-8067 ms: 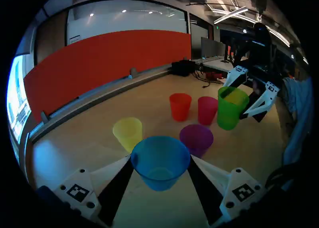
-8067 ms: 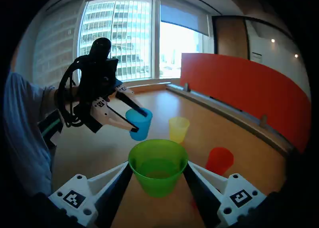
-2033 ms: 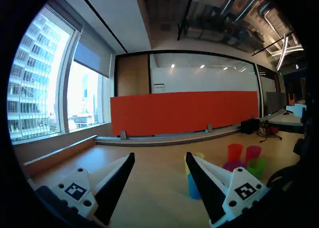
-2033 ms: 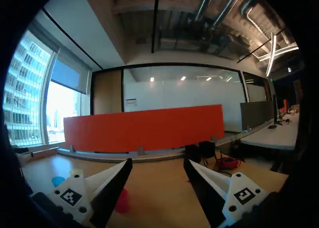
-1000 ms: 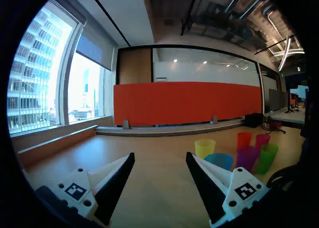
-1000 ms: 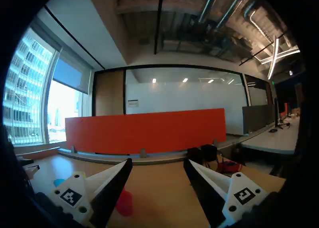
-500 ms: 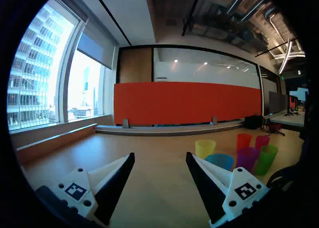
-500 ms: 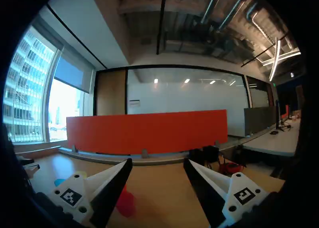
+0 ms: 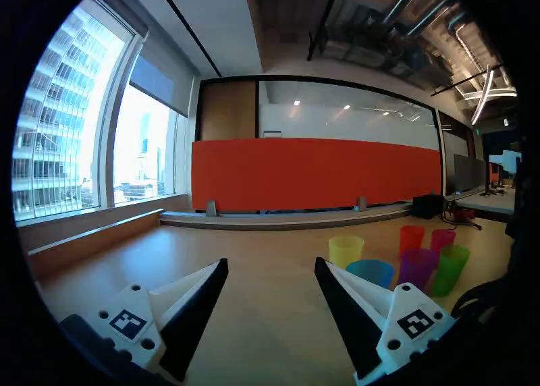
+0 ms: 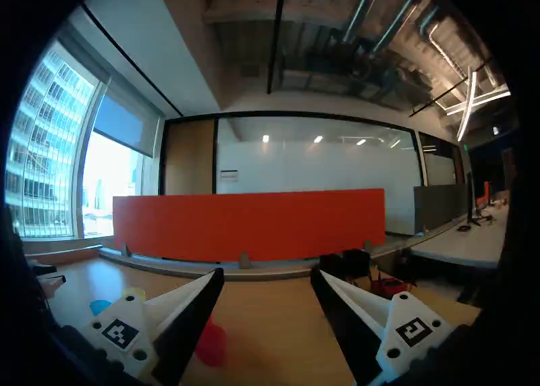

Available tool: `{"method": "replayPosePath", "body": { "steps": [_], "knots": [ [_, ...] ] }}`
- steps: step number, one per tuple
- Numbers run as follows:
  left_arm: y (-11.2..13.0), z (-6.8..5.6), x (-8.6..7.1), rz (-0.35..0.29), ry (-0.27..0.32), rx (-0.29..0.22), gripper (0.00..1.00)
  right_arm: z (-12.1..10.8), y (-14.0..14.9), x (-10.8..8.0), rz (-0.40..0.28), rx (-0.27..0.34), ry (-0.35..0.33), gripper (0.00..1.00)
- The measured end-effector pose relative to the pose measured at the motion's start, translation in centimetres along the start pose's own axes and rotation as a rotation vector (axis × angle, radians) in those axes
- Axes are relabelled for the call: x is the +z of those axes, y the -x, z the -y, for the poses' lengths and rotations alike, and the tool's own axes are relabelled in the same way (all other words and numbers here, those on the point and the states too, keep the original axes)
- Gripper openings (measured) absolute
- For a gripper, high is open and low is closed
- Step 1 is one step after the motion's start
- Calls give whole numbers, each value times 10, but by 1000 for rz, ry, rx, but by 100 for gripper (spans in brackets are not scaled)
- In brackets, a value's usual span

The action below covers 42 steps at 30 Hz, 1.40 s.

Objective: Pour water

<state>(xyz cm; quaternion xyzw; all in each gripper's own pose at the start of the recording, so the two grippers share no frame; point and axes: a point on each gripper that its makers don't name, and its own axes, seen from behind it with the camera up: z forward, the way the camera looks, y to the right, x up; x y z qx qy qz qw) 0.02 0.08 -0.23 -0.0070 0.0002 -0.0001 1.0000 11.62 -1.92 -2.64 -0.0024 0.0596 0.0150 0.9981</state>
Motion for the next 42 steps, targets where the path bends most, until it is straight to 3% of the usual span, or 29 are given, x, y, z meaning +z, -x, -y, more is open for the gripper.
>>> {"method": "replayPosePath", "body": {
  "steps": [14, 32, 42],
  "knots": [
    [1, 0, 0, 0, 0, 0, 95, 5, 40, 4, 30, -39, -48, 99],
    [0, 0, 0, 0, 0, 0, 95, -8, 88, 10, 57, -32, -38, 100],
    [0, -1, 0, 0, 0, 0, 95, -15, 108, 11, 91, 3, -29, 99]
  ]
}}
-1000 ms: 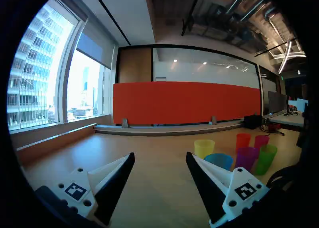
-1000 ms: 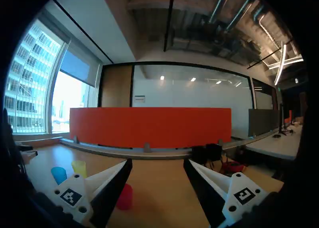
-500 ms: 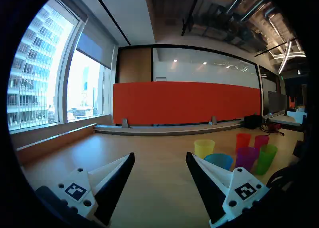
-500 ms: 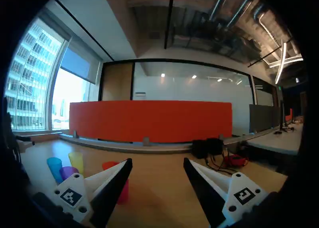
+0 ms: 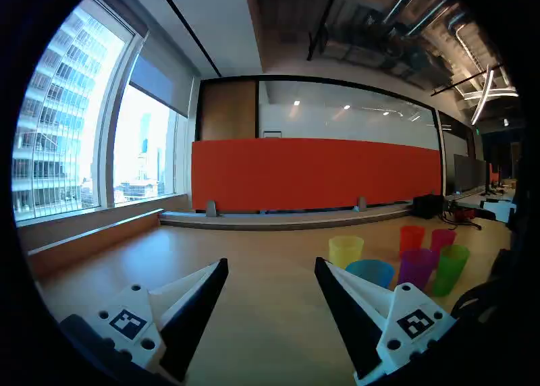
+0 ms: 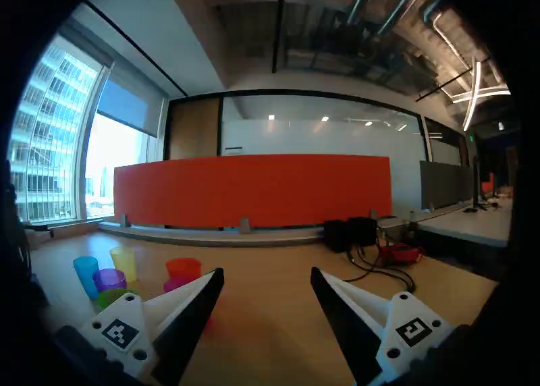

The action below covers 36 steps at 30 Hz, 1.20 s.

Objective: Pour water

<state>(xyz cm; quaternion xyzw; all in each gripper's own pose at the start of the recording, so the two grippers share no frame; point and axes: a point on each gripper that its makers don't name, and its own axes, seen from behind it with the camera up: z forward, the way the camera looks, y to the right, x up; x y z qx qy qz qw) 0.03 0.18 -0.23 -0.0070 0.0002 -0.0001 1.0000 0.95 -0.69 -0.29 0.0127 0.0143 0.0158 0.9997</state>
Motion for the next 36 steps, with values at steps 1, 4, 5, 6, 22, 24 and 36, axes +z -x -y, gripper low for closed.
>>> {"method": "replayPosePath", "body": {
  "steps": [1, 4, 5, 6, 22, 24, 36],
  "knots": [
    [0, 0, 0, 0, 0, 0, 95, 0, 1, 0, 0, 2, 0, 99],
    [0, -1, 0, 0, 0, 0, 95, -2, 3, 0, 2, 3, 1, 99],
    [0, -1, 0, 0, 0, 0, 95, -2, 4, 1, 5, 1, 3, 99],
    [0, -1, 0, 0, 0, 0, 95, -2, 5, 1, 7, -1, 4, 99],
    [0, -1, 0, 0, 0, 0, 95, -4, 8, 3, 27, -32, 9, 99],
    [0, -1, 0, 0, 0, 0, 95, -4, 8, 3, 27, -32, 8, 99],
    [0, -1, 0, 0, 0, 0, 95, -5, 8, 2, 27, -33, 10, 99]
  ]
}}
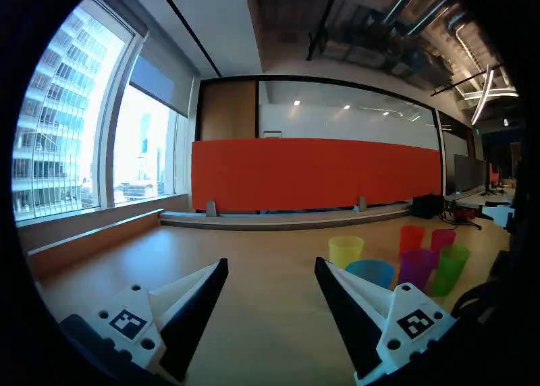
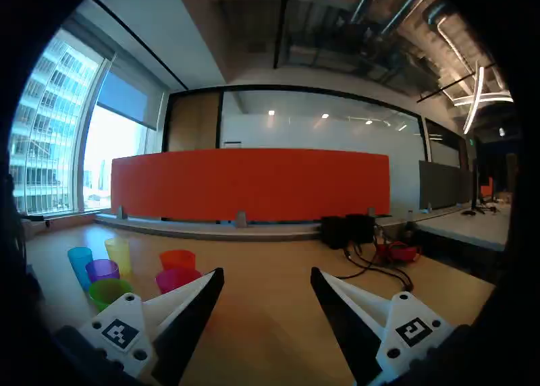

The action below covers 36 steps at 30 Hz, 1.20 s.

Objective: Pour water

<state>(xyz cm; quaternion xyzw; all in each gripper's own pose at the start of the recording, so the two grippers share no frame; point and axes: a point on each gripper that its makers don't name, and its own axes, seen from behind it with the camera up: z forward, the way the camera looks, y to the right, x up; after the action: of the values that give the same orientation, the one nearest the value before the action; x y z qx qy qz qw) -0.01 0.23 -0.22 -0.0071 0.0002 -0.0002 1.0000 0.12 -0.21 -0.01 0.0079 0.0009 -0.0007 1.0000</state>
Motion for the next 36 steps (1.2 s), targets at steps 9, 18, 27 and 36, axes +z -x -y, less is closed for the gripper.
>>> {"method": "replayPosePath", "body": {
  "steps": [9, 18, 27, 36],
  "knots": [
    [0, -1, 0, 0, 0, 0, 95, 2, 1, -1, 2, 1, -9, 99],
    [0, 0, 0, 0, 0, 0, 95, 3, 1, 0, 2, 1, -11, 99],
    [0, 0, 0, 0, 0, 0, 95, 3, 1, 0, 2, 1, -11, 100],
    [0, 0, 1, 0, 0, 0, 95, 3, 2, 0, 2, 1, -11, 99]
  ]
}}
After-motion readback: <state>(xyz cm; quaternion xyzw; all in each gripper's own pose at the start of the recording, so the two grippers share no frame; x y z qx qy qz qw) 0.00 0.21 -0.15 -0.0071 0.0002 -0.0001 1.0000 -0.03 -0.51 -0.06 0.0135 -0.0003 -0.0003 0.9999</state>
